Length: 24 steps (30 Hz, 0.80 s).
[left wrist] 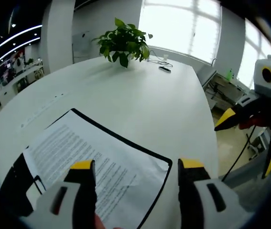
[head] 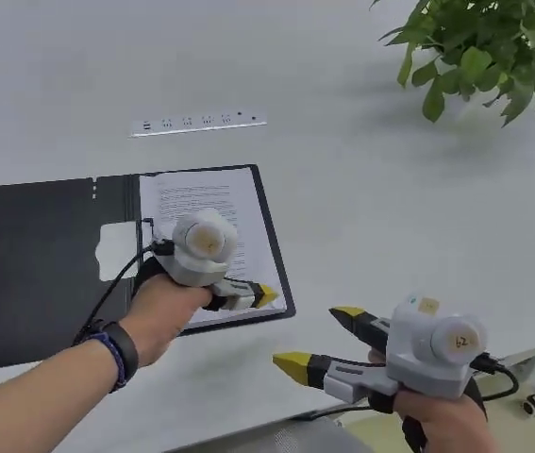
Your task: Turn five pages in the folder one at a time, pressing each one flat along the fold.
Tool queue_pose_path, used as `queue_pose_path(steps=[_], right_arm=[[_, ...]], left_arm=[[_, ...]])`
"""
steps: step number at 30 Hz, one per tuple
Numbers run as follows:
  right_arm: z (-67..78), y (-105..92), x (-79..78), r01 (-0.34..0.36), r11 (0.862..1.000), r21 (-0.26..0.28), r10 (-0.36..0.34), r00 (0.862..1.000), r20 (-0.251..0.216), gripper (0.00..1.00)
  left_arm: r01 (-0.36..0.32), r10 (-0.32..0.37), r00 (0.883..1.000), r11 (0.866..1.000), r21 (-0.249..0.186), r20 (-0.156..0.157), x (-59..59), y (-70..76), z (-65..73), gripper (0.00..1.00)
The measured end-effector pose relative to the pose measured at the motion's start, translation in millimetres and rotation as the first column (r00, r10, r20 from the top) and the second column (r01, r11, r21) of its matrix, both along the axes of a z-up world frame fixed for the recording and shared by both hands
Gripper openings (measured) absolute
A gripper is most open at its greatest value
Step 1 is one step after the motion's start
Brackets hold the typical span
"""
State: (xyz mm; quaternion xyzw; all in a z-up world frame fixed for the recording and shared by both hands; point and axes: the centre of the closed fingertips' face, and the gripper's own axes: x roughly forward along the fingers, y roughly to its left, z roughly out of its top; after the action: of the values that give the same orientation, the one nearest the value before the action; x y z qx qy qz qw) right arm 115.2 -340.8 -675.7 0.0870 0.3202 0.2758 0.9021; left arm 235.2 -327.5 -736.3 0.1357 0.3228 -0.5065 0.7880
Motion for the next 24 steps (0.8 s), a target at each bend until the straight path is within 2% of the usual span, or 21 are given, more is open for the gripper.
queue_pose_path(steps=[2,6,8,9,10,12,15,18,21,24], right_arm=[[-0.9,-1.9,0.6,0.007,1.000,0.006,-0.007,1.000,-0.002,0.71],[-3.0,-3.8,1.2,0.014,1.000,0.009,-0.014,1.000,-0.008,0.71],[-4.0,-3.7,1.0,0.016,1.000,0.010,-0.016,1.000,-0.012,0.70],[-4.4,-3.6,1.1,0.017,1.000,0.012,-0.016,1.000,-0.014,0.70],[-5.0,-3.7,1.3,0.017,1.000,0.014,-0.017,1.000,-0.015,0.70],[-4.8,-3.1,1.4,0.017,1.000,0.017,-0.017,1.000,-0.016,0.70],[-5.6,-2.5,2.5,0.019,1.000,0.023,-0.019,1.000,-0.019,0.70],[-6.1,-2.4,4.4,0.023,0.999,0.031,-0.022,1.000,-0.021,0.69],[-4.1,-2.4,9.4,0.039,0.997,0.066,-0.037,0.999,-0.018,0.68],[-5.7,-2.9,13.1,0.037,0.997,0.063,-0.036,0.999,-0.019,0.68]], left_arm=[[0.002,-0.002,1.000,0.999,0.039,0.010,0.4,-1.3,-10.8,0.70],[-0.007,0.006,1.000,0.997,0.080,0.011,-0.6,-2.1,-25.4,0.69],[-0.005,0.002,1.000,0.993,0.114,0.029,0.1,-0.4,-32.7,0.69],[0.002,-0.010,0.998,0.990,0.138,0.057,1.3,1.7,-34.0,0.68],[0.010,-0.020,0.997,0.989,0.149,0.069,1.2,1.9,-35.3,0.68],[0.025,-0.034,0.997,0.988,0.151,0.062,-2.1,0.6,-38.5,0.66],[0.014,-0.022,0.999,0.988,0.153,0.050,-0.6,4.0,-41.8,0.64],[0.022,-0.032,0.998,0.986,0.163,0.057,-0.6,4.8,-41.4,0.63],[0.006,-0.014,0.999,0.989,0.151,0.048,2.5,7.8,-41.4,0.59],[0.001,-0.006,0.999,0.990,0.142,0.036,4.0,9.2,-42.6,0.55]])
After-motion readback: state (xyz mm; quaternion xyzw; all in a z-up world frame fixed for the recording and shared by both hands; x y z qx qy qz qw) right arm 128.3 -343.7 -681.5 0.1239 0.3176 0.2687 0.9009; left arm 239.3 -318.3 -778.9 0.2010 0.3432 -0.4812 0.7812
